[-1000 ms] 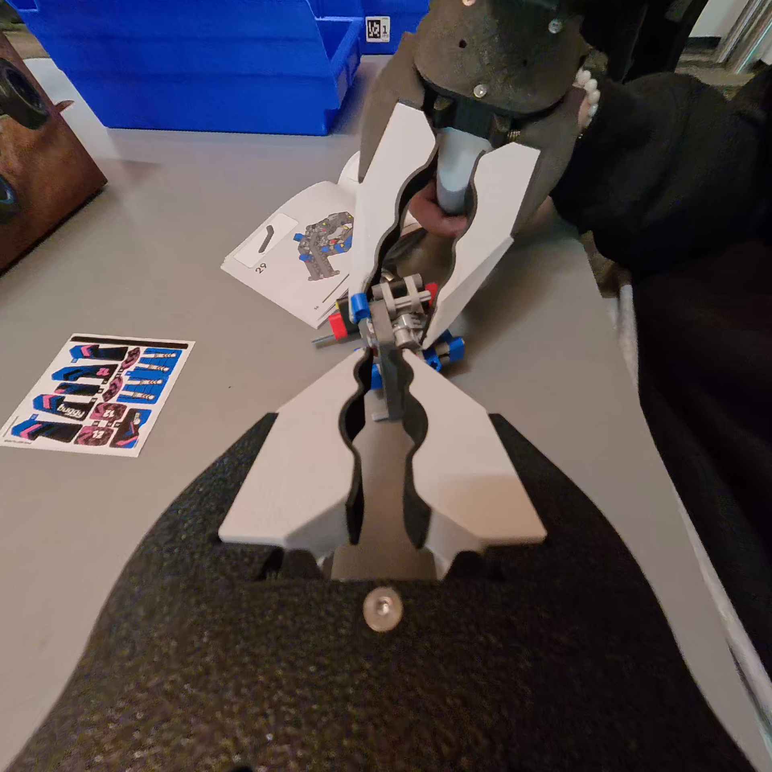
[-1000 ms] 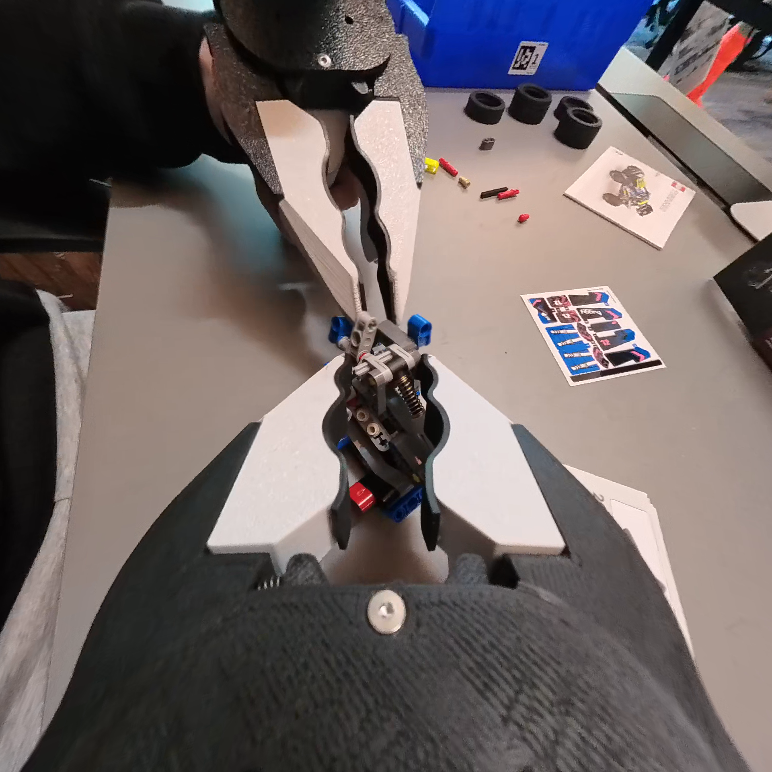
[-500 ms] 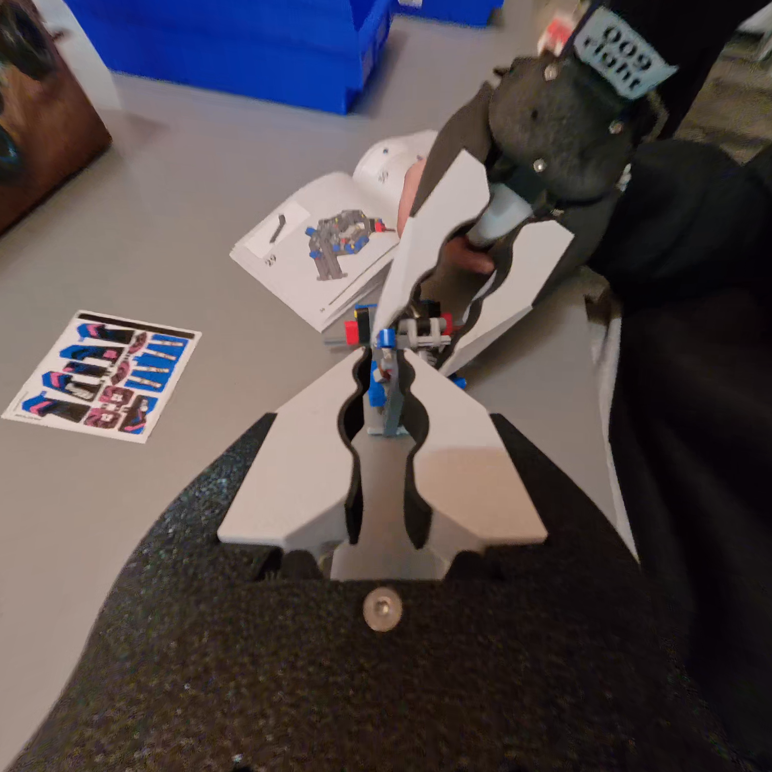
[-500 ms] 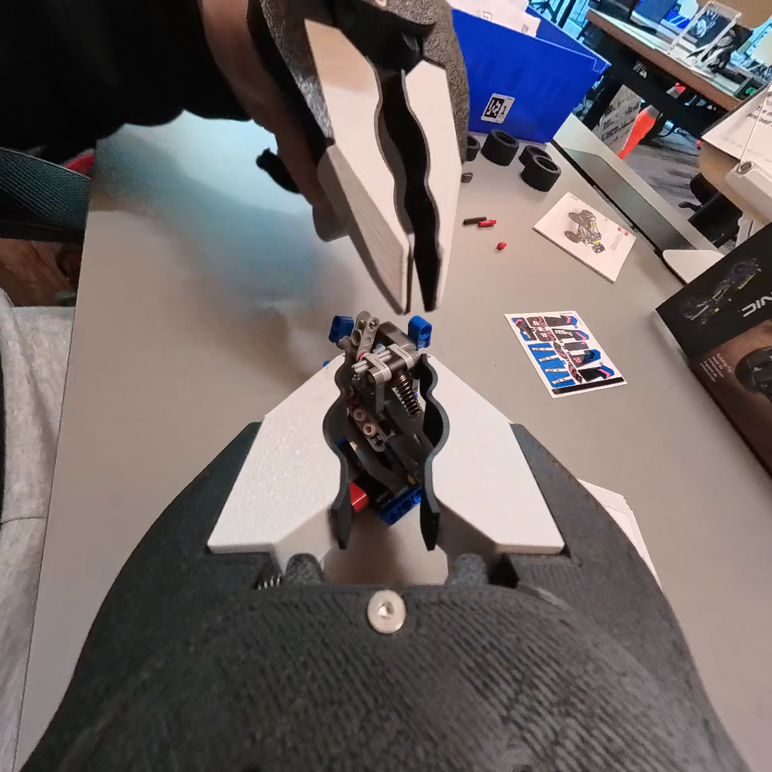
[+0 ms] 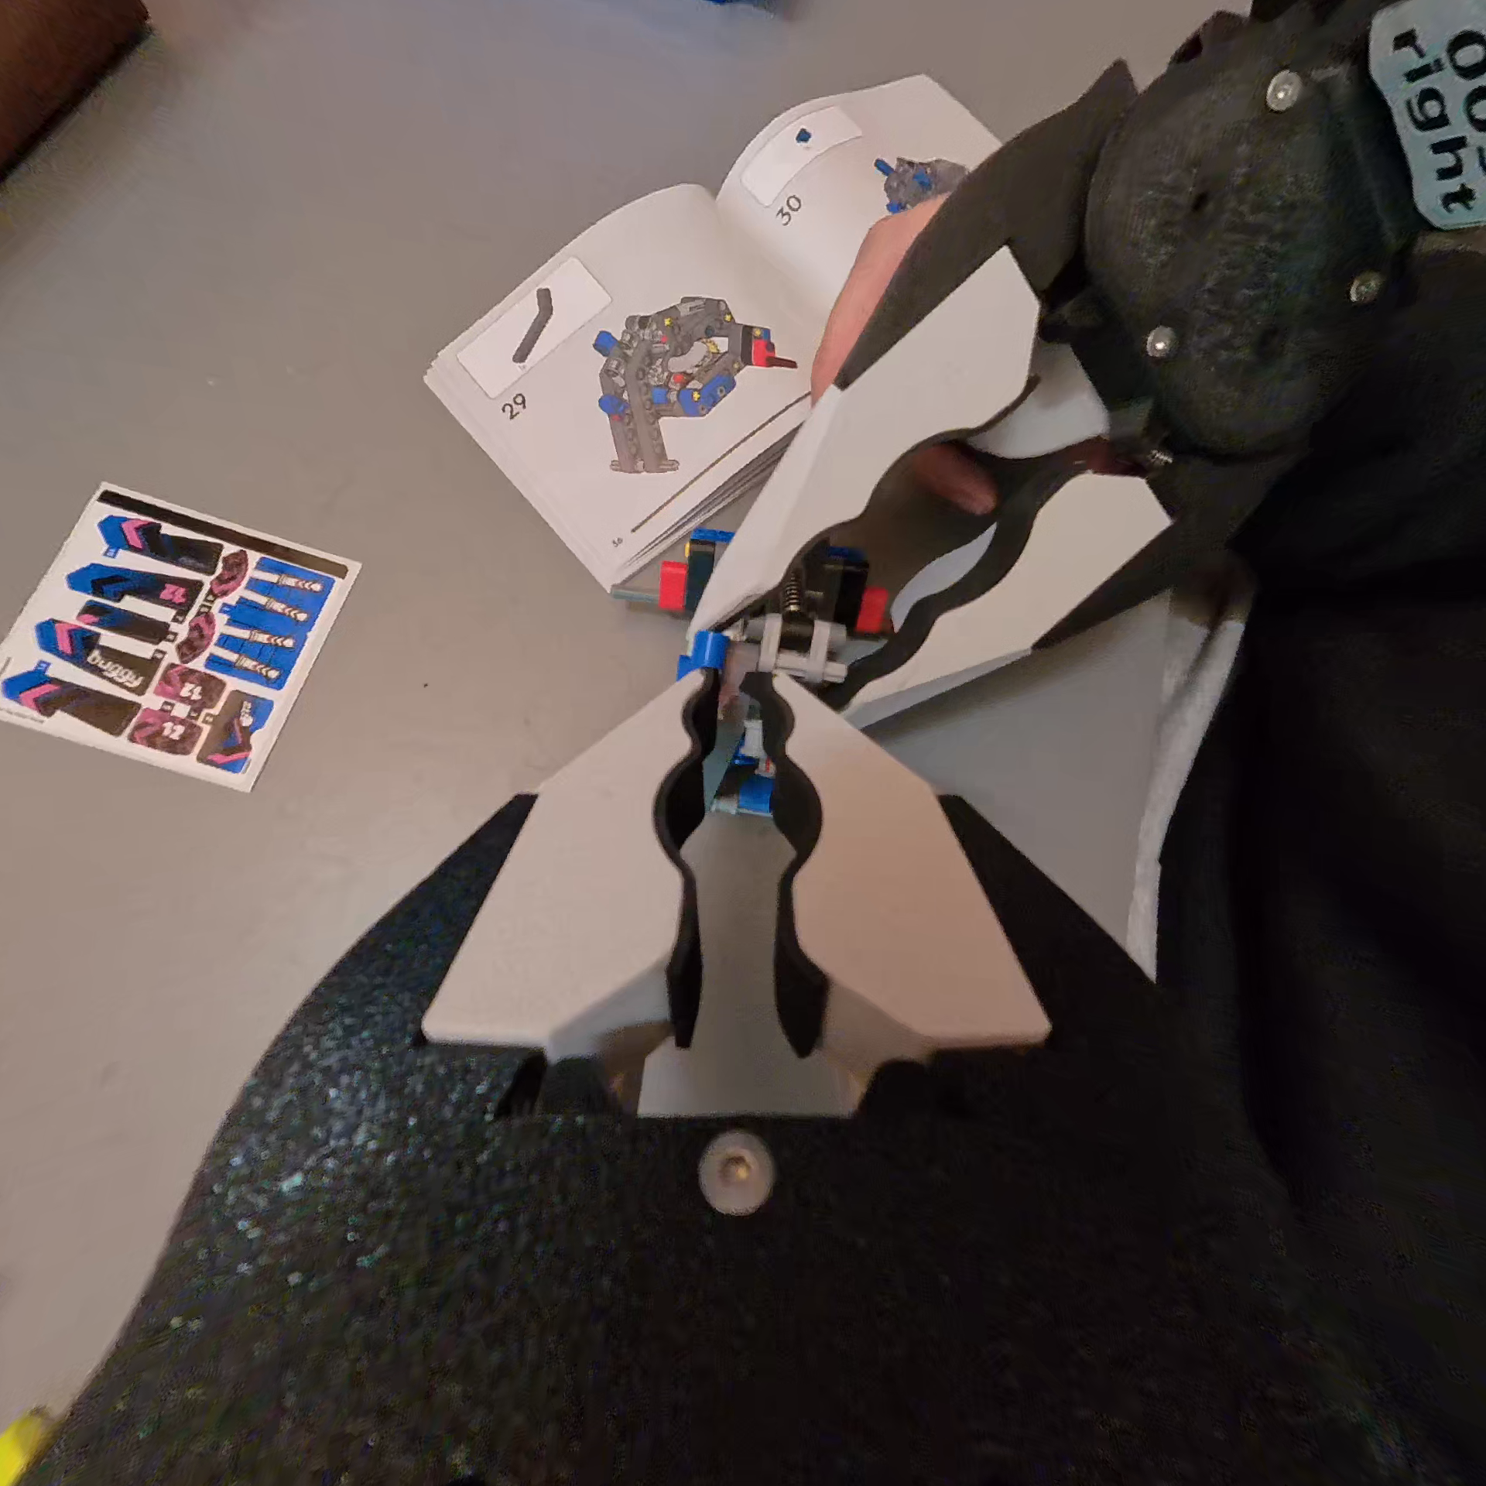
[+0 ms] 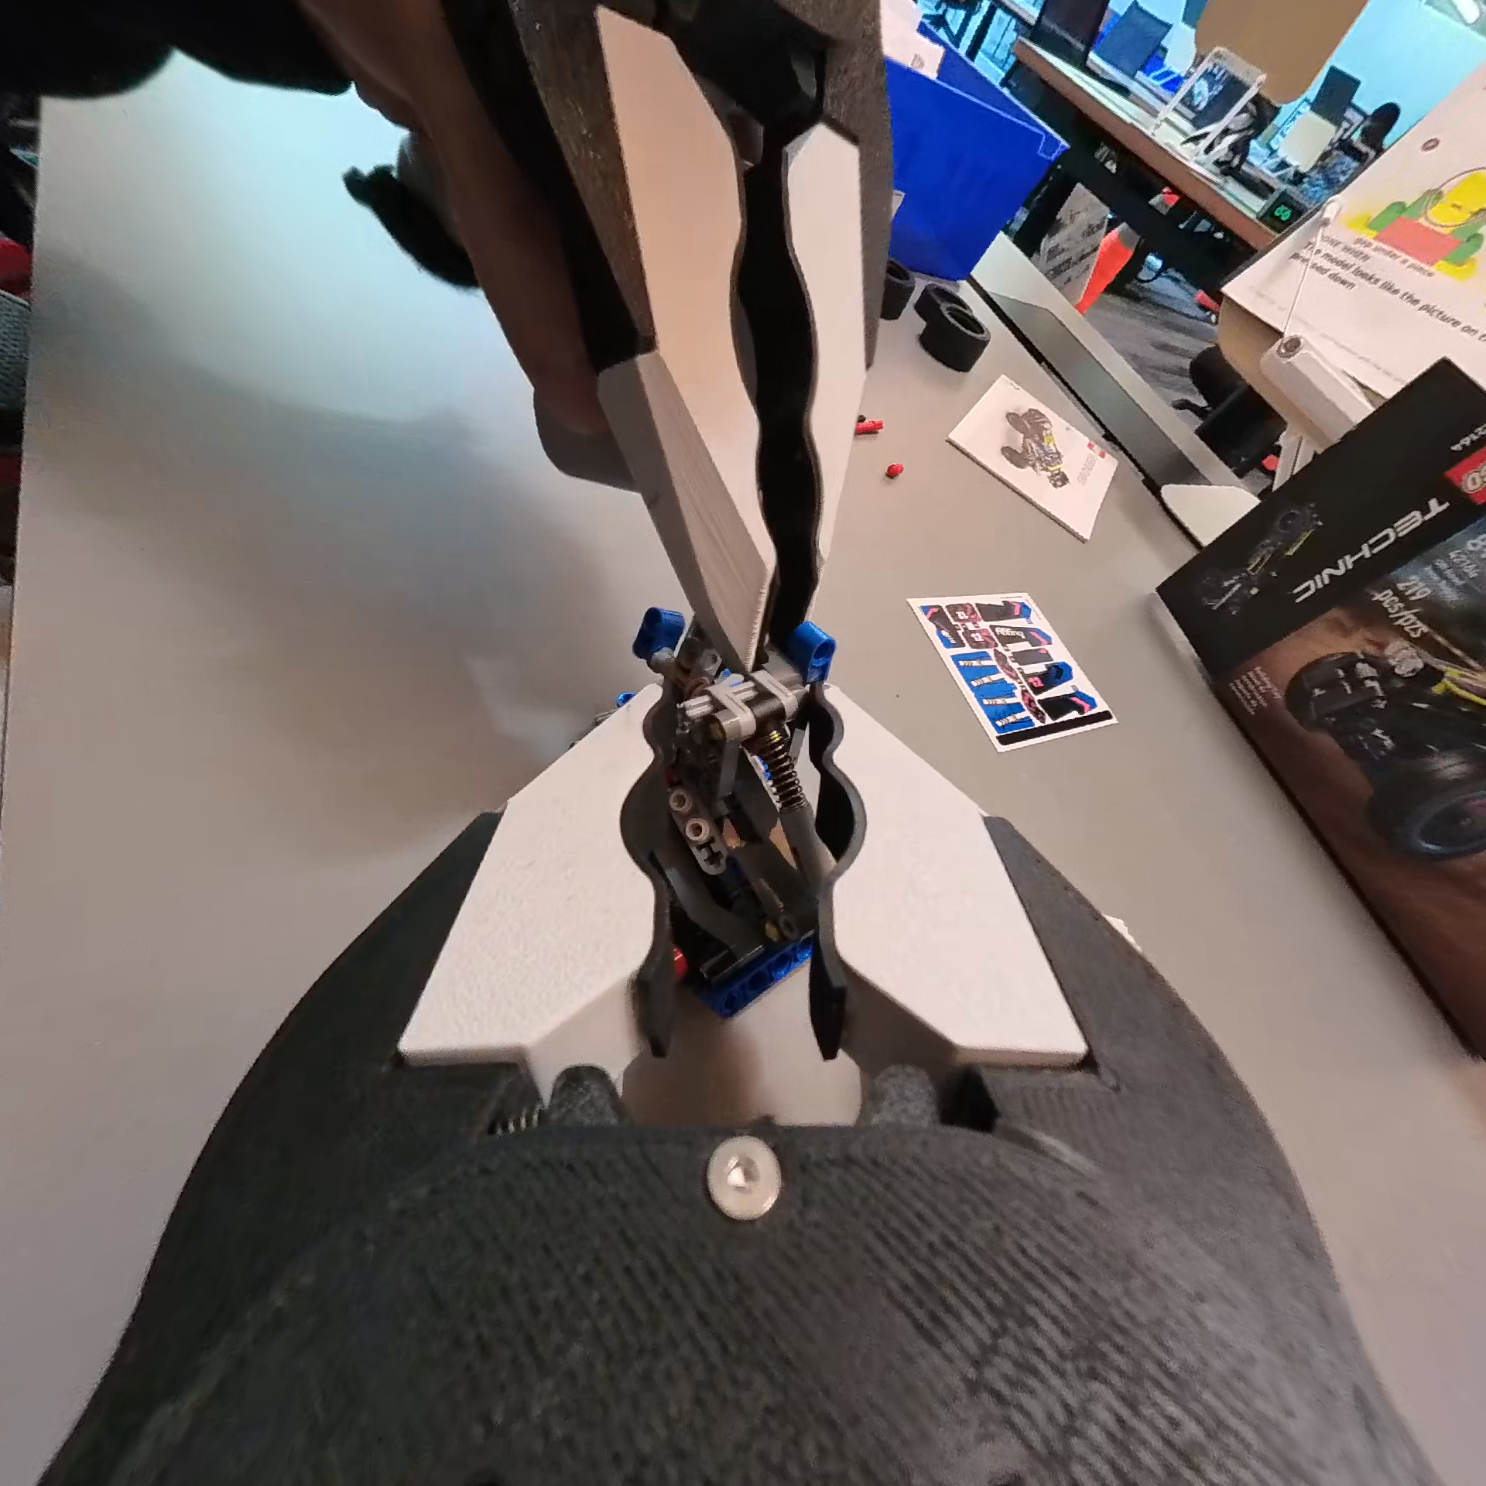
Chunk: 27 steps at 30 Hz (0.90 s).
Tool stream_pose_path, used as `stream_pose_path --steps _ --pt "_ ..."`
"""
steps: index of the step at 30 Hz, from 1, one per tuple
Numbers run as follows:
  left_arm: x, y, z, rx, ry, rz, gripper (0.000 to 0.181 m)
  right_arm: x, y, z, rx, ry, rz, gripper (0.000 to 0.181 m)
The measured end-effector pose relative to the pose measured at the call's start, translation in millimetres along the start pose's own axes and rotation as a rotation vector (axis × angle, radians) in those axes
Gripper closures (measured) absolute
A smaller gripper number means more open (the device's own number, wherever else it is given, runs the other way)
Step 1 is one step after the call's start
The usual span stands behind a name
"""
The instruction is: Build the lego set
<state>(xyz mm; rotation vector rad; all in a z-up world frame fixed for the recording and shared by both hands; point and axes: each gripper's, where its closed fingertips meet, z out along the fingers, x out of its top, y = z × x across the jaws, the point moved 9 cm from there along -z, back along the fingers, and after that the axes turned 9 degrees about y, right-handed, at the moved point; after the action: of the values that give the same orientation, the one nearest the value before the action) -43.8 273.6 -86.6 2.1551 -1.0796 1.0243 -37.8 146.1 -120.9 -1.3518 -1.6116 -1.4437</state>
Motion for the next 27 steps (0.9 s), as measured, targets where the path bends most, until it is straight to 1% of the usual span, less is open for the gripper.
stream_pose_path --steps 9,15,17,21,23,24,25,27 --pt "9.5 4.1 6.3 0.047 -0.124 0.045 0.172 -0.5 -2.1 -1.2 -0.04 -0.005 -0.038 0.151" --pt "16.0 -0.7 6.6 -0.029 -0.19 0.019 0.174 -1.8 0.6 -3.7 -0.001 0.006 -0.021 0.151" --pt "16.8 -2.8 7.2 -0.049 -0.194 0.022 0.174 -2.2 1.0 -3.7 -0.003 0.008 -0.033 0.151" --pt "17.5 -8.1 8.2 -0.089 -0.184 -0.043 0.175 -2.7 1.7 -3.7 -0.008 0.006 -0.034 0.15" --pt "16.5 -12.4 8.8 -0.114 -0.168 -0.138 0.176 -3.6 1.4 -5.6 -0.012 0.014 -0.064 0.148" --pt "15.3 -14.9 9.3 -0.12 -0.165 -0.182 0.177 -3.4 1.5 -7.4 -0.035 0.03 -0.09 0.139" --pt "14.5 -16.5 9.6 -0.13 -0.153 -0.213 0.177 -2.5 0.9 -10.4 -0.061 0.056 -0.124 0.136" --pt "13.5 -18.1 9.4 -0.141 -0.135 -0.235 0.178 -0.3 -4.0 -17.3 -0.096 0.086 -0.223 0.146"
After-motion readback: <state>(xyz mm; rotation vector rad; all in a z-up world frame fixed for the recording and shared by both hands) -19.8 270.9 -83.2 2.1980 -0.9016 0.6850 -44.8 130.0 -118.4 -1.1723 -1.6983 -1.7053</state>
